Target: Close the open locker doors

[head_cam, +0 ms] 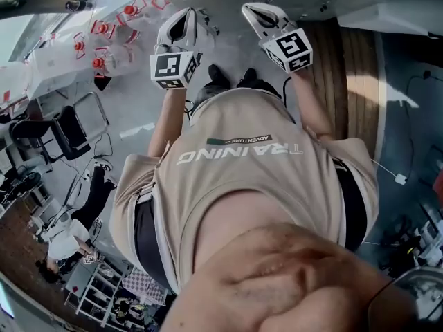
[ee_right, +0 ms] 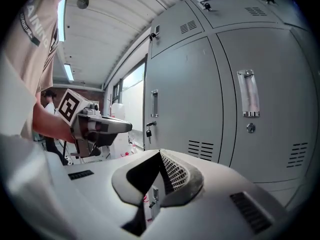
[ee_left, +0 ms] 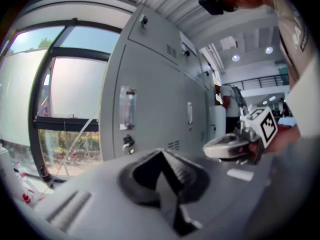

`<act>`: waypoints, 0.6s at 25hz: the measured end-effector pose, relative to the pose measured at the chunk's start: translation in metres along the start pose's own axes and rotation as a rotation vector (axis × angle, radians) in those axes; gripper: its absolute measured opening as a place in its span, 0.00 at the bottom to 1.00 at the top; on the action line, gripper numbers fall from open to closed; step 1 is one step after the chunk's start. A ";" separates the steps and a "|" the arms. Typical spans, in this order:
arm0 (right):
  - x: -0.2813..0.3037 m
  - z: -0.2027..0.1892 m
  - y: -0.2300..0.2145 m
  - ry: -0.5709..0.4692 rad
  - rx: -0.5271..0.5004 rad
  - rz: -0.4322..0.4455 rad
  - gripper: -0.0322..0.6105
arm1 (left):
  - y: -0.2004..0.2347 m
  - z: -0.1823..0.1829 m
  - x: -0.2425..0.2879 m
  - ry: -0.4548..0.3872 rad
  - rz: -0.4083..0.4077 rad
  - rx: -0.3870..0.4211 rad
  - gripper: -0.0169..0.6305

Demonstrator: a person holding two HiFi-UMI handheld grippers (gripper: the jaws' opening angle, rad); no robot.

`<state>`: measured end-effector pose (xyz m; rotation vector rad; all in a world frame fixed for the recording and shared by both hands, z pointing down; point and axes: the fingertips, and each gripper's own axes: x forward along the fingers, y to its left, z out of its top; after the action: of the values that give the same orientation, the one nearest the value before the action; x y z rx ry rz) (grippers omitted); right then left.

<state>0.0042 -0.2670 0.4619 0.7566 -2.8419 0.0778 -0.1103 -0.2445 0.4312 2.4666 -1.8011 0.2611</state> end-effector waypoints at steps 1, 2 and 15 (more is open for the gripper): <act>-0.002 0.002 -0.002 -0.009 0.008 -0.004 0.07 | 0.002 0.002 -0.002 -0.004 0.009 0.005 0.03; -0.004 0.004 -0.002 -0.020 0.016 -0.011 0.07 | 0.003 0.005 -0.004 -0.010 0.016 0.010 0.03; -0.017 0.053 0.013 -0.127 -0.024 -0.095 0.07 | 0.005 0.044 -0.028 -0.131 -0.009 0.024 0.03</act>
<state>0.0032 -0.2527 0.4064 0.9208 -2.9142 -0.0195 -0.1194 -0.2272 0.3826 2.5632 -1.8451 0.1240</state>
